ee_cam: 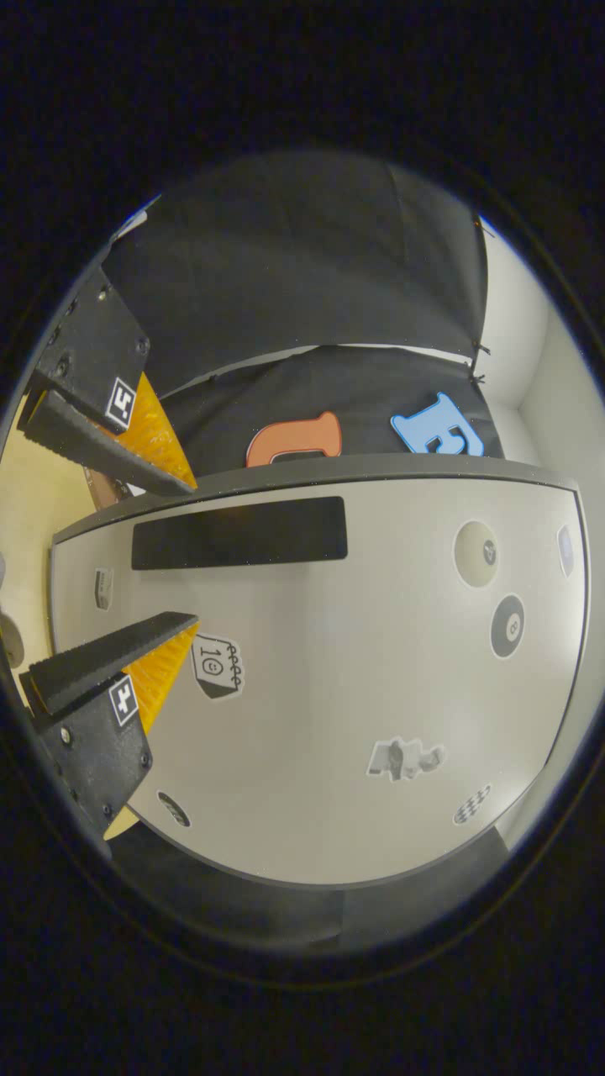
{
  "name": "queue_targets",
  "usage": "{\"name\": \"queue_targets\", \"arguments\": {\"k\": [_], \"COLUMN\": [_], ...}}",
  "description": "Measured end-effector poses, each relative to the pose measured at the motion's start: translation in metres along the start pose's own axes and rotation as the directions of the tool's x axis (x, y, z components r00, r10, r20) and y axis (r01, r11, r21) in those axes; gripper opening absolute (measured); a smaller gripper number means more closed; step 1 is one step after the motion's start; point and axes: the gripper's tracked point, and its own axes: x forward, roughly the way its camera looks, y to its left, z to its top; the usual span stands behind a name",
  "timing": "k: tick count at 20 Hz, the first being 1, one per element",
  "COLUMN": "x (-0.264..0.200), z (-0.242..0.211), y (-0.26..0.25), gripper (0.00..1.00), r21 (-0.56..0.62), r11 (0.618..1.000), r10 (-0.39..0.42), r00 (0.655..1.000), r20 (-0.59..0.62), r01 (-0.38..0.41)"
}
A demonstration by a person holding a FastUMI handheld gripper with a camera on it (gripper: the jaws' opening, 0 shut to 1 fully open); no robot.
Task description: Open the shoe cabinet door, grab the shoes and put them into the shoe cabinet, then close the shoe cabinet door.
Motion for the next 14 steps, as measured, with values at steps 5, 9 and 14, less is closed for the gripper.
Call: {"name": "queue_targets", "arguments": {"k": [5, 9, 14], "x": [0.012, 0.014, 0.009], "z": [-0.002, -0.005, -0.007], "y": [-0.003, 0.0, -0.002], "gripper": [0.59, 0.43, 0.37], "r21": [0.018, 0.023, 0.003], "r11": [1.0, 1.0, 1.0], "r10": [-0.019, -0.013, -0.016], "r00": [1.0, 0.999, 0.999], "r20": [-0.015, -0.031, -0.033], "r01": [0.019, 0.013, 0.016]}}
